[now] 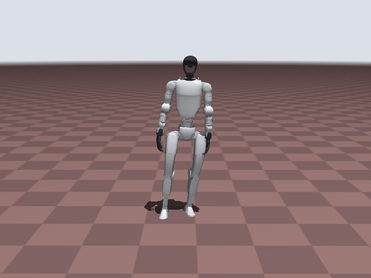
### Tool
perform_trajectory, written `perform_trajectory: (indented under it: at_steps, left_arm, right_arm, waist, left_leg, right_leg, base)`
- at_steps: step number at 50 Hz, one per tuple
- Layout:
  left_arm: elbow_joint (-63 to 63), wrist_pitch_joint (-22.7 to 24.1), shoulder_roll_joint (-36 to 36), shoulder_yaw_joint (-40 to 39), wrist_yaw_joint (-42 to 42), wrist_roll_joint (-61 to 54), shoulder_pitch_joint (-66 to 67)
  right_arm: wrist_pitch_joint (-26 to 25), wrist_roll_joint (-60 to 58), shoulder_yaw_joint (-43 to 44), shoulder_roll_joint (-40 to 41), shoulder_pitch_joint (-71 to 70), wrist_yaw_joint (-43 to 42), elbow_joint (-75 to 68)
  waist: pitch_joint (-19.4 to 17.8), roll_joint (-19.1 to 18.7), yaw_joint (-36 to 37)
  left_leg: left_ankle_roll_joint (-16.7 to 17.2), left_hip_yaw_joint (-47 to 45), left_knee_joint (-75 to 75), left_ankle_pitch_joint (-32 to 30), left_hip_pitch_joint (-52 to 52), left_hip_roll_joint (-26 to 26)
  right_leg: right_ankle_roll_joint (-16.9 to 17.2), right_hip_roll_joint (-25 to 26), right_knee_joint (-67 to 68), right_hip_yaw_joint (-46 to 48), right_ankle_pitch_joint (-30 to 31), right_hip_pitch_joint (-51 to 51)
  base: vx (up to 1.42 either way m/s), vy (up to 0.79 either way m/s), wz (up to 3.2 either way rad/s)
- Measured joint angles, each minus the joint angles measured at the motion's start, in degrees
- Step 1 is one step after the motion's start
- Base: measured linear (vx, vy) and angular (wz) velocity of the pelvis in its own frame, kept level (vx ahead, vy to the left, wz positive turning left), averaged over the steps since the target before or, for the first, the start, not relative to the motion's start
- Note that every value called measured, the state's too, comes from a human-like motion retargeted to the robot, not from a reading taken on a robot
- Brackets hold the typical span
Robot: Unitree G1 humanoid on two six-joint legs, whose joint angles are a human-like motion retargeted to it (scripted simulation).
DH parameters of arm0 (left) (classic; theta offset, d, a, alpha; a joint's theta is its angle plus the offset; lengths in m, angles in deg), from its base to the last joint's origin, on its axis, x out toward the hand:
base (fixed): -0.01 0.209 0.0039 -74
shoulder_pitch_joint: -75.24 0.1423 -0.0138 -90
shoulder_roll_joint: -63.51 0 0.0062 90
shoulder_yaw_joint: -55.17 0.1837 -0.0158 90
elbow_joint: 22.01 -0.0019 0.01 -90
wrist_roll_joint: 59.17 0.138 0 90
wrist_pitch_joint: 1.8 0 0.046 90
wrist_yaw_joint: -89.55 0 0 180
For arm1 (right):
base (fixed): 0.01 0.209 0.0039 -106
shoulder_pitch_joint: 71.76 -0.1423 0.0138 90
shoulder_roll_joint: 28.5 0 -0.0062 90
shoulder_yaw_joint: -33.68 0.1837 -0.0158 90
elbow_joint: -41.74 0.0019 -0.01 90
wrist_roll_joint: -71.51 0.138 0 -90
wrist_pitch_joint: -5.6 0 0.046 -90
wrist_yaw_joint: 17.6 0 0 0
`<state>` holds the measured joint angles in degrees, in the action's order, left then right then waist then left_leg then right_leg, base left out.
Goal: Upper body actions
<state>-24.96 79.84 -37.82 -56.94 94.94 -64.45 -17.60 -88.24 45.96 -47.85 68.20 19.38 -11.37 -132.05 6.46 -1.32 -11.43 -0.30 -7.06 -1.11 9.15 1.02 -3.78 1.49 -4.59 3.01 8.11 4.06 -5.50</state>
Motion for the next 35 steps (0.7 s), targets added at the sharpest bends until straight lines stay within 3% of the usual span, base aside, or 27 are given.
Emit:
perform_trajectory:
  at_steps: [16, 35]
  left_arm:
    - [1.9, 0.8, -0.7, 1.3, -0.3, 0.6, -2.4]
    - [-1.9, 1.0, -1.0, 0.5, -0.1, 2.0, -0.1]
  right_arm:
    - [-0.7, 0.3, 1.3, 0.1, 0.7, -1.3, -2.5]
    - [-0.1, -0.2, 0.7, 0.8, 0.2, -0.7, -0.6]
  waist:
    - [0.2, -0.2, -2.0]
    - [-1.0, 0.9, -1.3]
  left_leg:
    - [-0.1, -4.7, 0.7, 1.5, -1.6, 0.5]
    - [-0.5, -4.1, 0.0, 1.7, -1.4, 0.0]
  right_leg:
    - [2.0, -0.1, 1.1, -5.4, 1.1, -2.7]
    - [2.5, -0.8, 1.2, -5.1, 1.7, -2.5]
  base:
    - [0.01, 0.01, -0.38]
    - [0.0, 0.0, 0.0]
